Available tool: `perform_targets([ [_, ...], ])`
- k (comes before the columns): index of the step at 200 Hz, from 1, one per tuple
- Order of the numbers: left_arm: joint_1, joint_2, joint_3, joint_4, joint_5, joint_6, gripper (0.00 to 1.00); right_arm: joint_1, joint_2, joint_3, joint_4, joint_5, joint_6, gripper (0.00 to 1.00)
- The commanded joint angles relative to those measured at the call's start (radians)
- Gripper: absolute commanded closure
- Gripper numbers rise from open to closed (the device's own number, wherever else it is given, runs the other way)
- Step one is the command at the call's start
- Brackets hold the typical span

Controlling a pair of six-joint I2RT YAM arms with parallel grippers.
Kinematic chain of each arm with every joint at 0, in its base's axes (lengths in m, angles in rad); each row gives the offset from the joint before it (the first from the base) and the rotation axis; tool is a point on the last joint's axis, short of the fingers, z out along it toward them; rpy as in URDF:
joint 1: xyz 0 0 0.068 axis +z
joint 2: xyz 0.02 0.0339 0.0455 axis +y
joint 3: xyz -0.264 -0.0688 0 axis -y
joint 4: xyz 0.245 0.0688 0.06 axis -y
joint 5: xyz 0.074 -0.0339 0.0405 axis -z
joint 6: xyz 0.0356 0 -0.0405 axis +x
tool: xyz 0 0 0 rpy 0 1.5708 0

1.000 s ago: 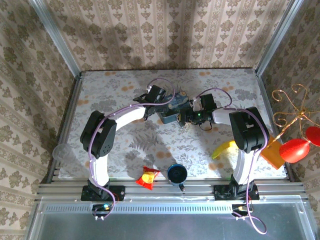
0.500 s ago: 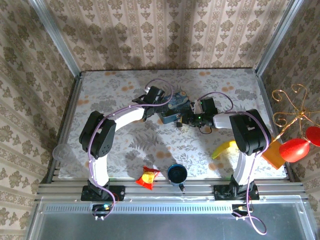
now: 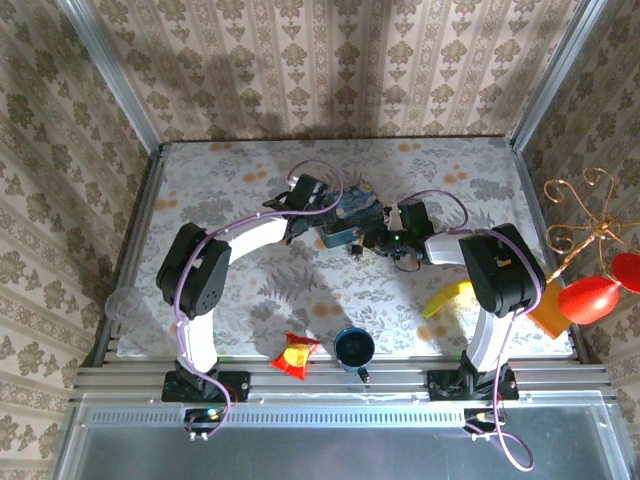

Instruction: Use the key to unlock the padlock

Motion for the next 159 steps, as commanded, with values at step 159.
perform_targets([
  [159, 0.010, -0.064, -0.154, -0.127, 0.028, -0.059, 0.00, 0.028, -0.077, -0.013, -0.034, 0.158, 0.209, 1.00],
])
